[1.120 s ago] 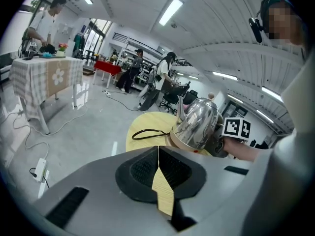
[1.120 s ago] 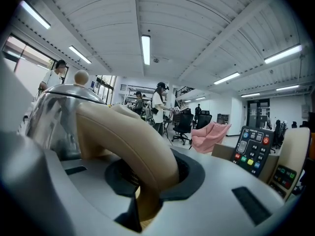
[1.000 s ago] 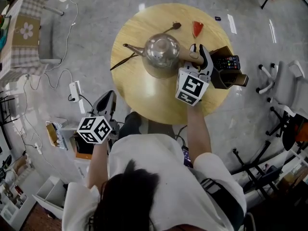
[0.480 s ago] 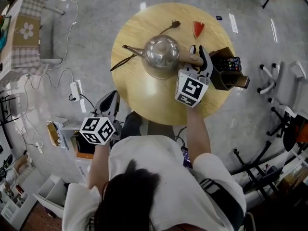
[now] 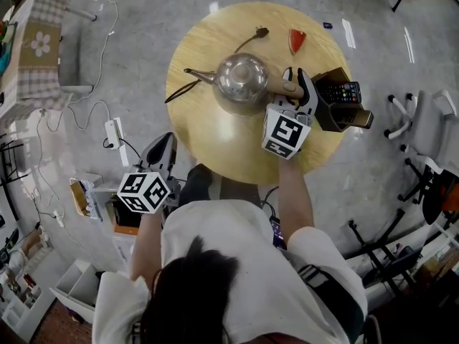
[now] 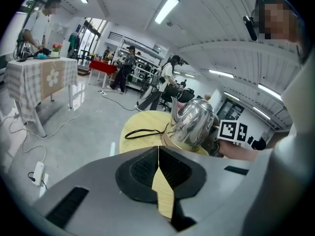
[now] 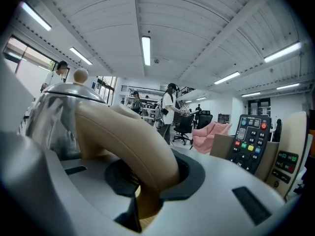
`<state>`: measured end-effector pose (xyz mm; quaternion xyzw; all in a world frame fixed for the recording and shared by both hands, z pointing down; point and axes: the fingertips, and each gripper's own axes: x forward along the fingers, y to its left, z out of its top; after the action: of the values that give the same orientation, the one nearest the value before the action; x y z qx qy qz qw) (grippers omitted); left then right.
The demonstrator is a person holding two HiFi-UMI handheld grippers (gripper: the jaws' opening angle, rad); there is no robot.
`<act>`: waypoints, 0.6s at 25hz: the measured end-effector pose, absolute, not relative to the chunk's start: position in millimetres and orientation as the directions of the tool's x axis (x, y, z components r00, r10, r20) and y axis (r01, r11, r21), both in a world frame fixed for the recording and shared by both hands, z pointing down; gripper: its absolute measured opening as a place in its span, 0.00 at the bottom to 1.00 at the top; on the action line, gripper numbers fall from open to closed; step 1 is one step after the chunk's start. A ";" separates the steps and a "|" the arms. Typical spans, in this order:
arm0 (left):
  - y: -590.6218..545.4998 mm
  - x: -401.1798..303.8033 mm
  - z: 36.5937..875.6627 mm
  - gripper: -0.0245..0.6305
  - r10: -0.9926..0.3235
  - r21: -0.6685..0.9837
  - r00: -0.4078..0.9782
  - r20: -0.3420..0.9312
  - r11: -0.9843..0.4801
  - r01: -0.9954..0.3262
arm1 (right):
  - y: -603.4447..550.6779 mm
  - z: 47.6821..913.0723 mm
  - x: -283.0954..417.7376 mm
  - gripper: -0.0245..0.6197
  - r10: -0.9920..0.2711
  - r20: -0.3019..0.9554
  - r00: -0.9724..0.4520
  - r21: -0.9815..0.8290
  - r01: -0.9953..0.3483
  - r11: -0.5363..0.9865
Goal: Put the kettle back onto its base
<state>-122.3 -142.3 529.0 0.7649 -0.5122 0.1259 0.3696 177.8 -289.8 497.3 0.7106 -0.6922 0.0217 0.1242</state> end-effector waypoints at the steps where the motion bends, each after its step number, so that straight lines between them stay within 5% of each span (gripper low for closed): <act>1: -141.6 -123.2 528.7 0.08 -0.691 0.435 0.443 0.572 -0.202 -0.877 | -289.0 498.4 177.5 0.17 -0.978 0.206 0.039 0.146 -0.989 -0.008; 15: -138.6 -123.5 529.6 0.08 -0.691 0.440 0.443 0.571 -0.198 -0.876 | -282.8 502.3 180.5 0.18 -0.976 0.211 0.051 0.148 -0.989 -0.019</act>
<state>-123.5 -138.6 529.6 0.7638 -0.5129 0.1245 0.3715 180.5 -282.8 502.3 0.7135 -0.6885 0.0247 0.1276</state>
